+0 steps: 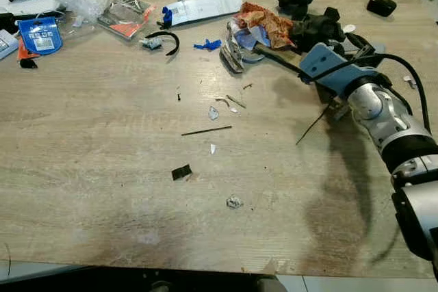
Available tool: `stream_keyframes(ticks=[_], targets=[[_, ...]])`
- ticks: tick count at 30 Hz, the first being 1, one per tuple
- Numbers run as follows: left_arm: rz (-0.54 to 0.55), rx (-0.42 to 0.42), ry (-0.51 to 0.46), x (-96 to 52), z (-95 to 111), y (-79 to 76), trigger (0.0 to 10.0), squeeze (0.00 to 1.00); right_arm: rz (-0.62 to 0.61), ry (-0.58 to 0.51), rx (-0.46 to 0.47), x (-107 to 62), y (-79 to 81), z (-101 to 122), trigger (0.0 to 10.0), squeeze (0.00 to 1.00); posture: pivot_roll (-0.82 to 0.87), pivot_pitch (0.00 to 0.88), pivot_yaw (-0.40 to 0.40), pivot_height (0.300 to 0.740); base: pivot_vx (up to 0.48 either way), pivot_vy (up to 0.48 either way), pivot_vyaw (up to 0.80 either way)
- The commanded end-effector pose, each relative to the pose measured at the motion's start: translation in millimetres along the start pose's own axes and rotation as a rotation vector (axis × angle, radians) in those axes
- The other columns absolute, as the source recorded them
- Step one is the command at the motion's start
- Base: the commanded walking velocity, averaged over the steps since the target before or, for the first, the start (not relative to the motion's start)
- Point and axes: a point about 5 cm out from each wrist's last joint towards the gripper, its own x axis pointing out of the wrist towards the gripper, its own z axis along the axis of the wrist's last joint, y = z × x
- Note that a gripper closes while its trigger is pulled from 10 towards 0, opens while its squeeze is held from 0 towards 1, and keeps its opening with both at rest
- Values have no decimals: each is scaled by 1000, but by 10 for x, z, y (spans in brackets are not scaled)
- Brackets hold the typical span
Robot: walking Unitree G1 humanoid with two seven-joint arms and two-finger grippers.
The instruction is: Picking trash to rubbish bin
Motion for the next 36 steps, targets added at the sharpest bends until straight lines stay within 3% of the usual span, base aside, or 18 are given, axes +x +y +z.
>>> stream_keyframes(ticks=[1,11,12,13,36], targets=[[24,-11,62,-138,-208,90,10000,0,17,27,-12,-36,41,-84,10000,0,118,542,105,740,0,0,0],[12,9,17,-126,-114,128,10000,0,-27,8,18,-5,-48,-32,10000,0,137,546,123,740,0,0,0],[6,11,7,-111,-87,118,10000,0,-31,5,22,0,-63,-23,7961,0,136,546,126,740,0,0,0],[4,13,3,-106,-77,115,10000,0,-28,1,29,2,-67,-17,0,0,133,546,128,740,0,0,0],[2,3,8,-51,-41,63,10000,0,-28,-38,61,49,-162,88,0,0,112,504,102,740,0,0,0]])
